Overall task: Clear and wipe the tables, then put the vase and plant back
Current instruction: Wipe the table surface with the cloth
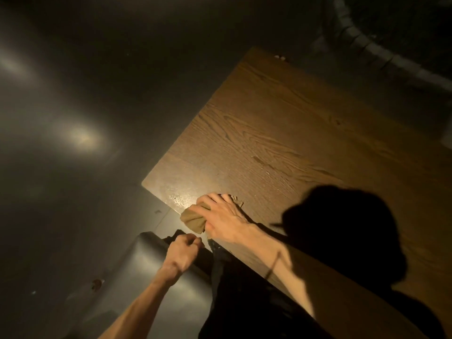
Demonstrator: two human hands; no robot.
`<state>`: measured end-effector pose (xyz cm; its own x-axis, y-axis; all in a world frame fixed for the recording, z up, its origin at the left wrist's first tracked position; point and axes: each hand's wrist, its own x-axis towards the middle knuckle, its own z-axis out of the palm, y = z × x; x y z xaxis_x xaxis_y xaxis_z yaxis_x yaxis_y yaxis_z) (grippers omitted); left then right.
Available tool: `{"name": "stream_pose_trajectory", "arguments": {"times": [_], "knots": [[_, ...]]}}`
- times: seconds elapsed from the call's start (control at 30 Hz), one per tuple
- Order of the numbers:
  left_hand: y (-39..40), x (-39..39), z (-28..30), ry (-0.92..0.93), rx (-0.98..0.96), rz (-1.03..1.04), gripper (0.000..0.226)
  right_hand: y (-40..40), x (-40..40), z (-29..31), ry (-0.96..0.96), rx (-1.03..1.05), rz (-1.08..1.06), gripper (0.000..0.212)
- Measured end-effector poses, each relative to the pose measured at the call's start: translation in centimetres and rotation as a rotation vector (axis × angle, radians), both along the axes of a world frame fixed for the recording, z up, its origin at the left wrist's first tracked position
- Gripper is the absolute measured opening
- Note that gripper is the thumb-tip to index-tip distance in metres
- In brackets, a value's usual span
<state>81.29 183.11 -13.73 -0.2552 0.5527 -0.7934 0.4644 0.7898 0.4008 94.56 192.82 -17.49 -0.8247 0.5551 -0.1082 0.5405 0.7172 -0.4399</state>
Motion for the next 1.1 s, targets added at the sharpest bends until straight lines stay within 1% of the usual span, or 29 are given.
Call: {"name": "stream_pose_trajectory", "arguments": {"times": [0.1,0.17,0.23,0.33,0.37,0.47,0.57,0.63,0.7,0.8,0.93,0.97,1.0,1.1], "knots": [[1.3,-0.1,0.7,0.01,0.037,-0.061,0.025,1.2,2.7,-0.1,-0.001,0.039,-0.09,0.069],[2.9,0.1,1.1,0.015,0.078,-0.081,0.025,2.9,5.4,-0.5,-0.018,0.15,-0.205,0.076],[4.2,0.0,1.3,0.034,0.106,-0.095,0.025,5.0,8.0,-0.8,-0.056,0.218,-0.318,0.084],[6.2,1.0,1.2,0.022,0.152,-0.106,0.024,7.1,12.6,-0.6,-0.064,0.155,-0.524,0.097],[6.8,1.5,1.0,0.012,0.165,-0.102,0.025,7.4,13.9,-0.5,-0.064,0.117,-0.582,0.095],[7.8,3.4,1.0,-0.012,0.179,-0.103,0.024,6.4,16.0,-0.6,-0.072,0.07,-0.765,0.078],[8.0,5.5,0.7,-0.018,0.174,-0.127,0.023,5.2,15.5,-1.4,0.0,0.1,-1.079,0.075],[8.1,6.7,0.7,-0.036,0.172,-0.133,0.023,5.2,14.3,-1.8,0.051,0.083,-1.185,0.074],[8.2,7.4,0.6,-0.056,0.179,-0.117,0.023,5.6,12.8,-2.0,0.107,0.042,-1.155,0.074],[8.3,7.7,0.8,-0.07,0.194,-0.076,0.026,6.9,11.5,-1.9,0.153,-0.069,-1.028,0.071],[9.2,6.7,0.6,-0.065,0.237,0.003,0.028,9.8,10.0,-1.7,0.162,-0.085,-0.943,0.068],[9.6,6.5,0.5,-0.058,0.248,0.031,0.028,10.1,9.5,-1.7,0.162,-0.083,-0.888,0.068],[9.8,6.3,0.4,-0.051,0.252,0.063,0.028,9.8,9.0,-1.8,0.162,-0.078,-0.79,0.068],[10.0,5.6,-0.1,-0.047,0.252,0.16,0.026,8.0,7.9,-2.7,0.122,-0.041,-0.341,0.071]]}}
